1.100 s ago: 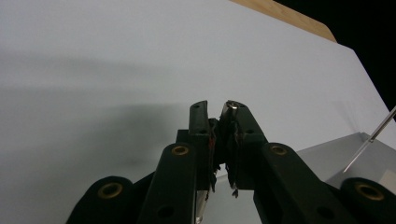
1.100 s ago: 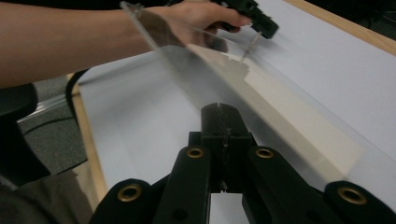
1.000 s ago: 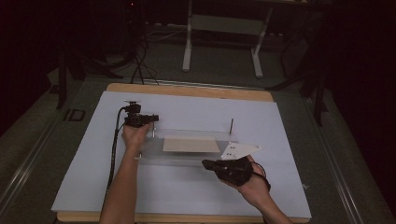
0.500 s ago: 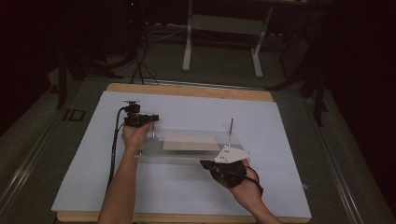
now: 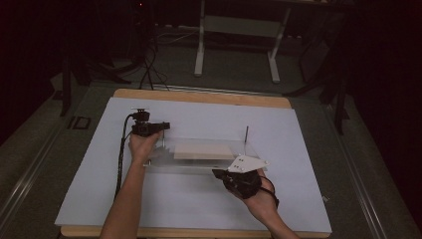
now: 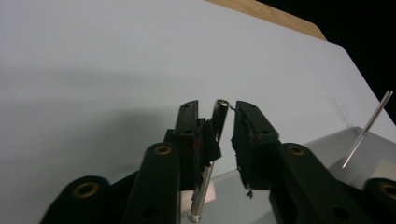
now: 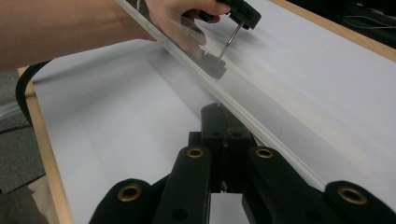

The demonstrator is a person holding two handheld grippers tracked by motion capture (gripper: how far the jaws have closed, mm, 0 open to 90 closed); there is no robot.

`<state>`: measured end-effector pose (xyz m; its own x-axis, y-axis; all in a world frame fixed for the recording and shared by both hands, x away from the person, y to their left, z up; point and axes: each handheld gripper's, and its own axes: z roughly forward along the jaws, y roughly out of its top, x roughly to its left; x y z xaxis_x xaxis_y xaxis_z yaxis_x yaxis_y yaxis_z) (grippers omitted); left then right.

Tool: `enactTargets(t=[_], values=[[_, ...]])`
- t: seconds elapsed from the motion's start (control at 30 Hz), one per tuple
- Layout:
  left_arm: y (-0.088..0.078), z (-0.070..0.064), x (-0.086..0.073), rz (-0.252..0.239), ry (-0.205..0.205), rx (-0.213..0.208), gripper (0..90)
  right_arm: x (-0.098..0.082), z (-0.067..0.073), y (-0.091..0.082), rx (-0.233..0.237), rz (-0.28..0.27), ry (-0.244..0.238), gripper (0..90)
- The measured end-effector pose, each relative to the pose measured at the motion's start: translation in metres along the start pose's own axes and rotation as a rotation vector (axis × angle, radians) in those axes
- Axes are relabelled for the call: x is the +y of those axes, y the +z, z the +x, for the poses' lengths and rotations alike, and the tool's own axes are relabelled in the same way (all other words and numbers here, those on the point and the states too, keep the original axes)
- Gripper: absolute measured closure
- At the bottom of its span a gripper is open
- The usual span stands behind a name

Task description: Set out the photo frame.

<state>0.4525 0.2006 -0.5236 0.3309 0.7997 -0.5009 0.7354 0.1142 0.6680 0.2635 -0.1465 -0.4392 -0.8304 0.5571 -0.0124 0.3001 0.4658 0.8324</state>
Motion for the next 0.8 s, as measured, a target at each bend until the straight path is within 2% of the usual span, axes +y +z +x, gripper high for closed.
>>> enactTargets(t=[0.27,0.47,0.8], values=[[-0.013,0.004,-0.009,-0.028,0.044,0.001,64.3,0.003,-0.002,-0.002,0.003,-0.013,0.009,90.0],[-0.029,0.009,-0.016,-0.062,0.041,-0.041,62.4,0.005,-0.004,-0.002,0.004,-0.018,0.014,90.0],[-0.052,-0.001,-0.023,-0.092,0.127,-0.054,60.6,0.008,-0.006,-0.003,0.004,-0.024,0.022,90.0]])
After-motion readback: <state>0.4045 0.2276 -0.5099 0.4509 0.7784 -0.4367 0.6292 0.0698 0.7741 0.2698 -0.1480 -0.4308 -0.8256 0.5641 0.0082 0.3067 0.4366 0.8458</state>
